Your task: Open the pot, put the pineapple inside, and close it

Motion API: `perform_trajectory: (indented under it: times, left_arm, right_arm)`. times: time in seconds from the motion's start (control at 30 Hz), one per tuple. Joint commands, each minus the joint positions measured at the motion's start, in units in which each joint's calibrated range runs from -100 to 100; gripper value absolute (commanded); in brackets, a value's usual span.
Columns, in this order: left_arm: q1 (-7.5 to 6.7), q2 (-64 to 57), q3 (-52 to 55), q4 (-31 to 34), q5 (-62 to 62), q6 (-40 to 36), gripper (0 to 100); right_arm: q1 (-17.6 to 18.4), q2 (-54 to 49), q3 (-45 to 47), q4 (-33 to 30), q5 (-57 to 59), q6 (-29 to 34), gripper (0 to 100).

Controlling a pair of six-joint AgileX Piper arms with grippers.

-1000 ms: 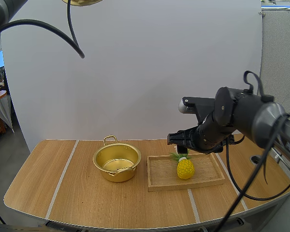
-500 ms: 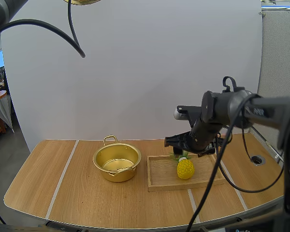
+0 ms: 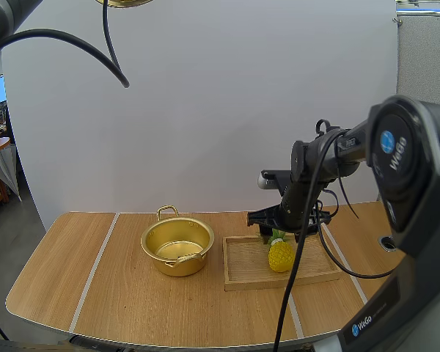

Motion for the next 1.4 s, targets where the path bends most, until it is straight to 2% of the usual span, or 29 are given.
perform_trajectory:
  times: [0.0, 0.5, 0.73, 0.77, 0.87, 0.93, 1.1, 1.2, 1.37]
  left_arm:
    - [-0.08, -0.3, -0.6, 0.2, -2.6, -0.3, 0]
    - [-0.08, -0.3, -0.6, 0.2, -2.6, -0.3, 0]
    - [-0.08, -0.3, -0.6, 0.2, -2.6, -0.3, 0]
    - [-0.08, -0.3, -0.6, 0.2, -2.6, -0.3, 0]
    - [-0.08, -0.3, -0.6, 0.2, -2.6, -0.3, 0]
    - [-0.08, -0.3, -0.6, 0.2, -2.6, -0.3, 0]
    - [-0.08, -0.3, -0.6, 0.2, -2.6, -0.3, 0]
    - [-0.08, -0.3, -0.6, 0.2, -2.6, -0.3, 0]
    - [-0.08, -0.3, -0.6, 0.2, -2.6, -0.3, 0]
  right_arm:
    - [-0.2, 2.0, -0.3, -1.4, -2.2, -0.6, 100]
    - [-0.2, 9.4, 0.0, -1.2, -5.2, 0.0, 100]
    - [-0.2, 9.6, 0.0, -0.9, -5.9, 0.0, 100]
    - [-0.2, 9.6, 0.0, -0.4, -5.9, 0.0, 89]
    - [-0.2, 9.6, 0.0, 1.1, -5.9, 0.0, 33]
    - [-0.2, 9.2, 0.0, 1.5, -5.9, -0.4, 0]
    - [-0.2, 6.0, -0.7, 1.7, -5.1, -1.0, 0]
    - [0.4, 3.0, -1.6, 4.0, -2.9, -4.4, 0]
    - [4.0, -2.3, -4.6, 5.2, 1.2, -6.3, 0]
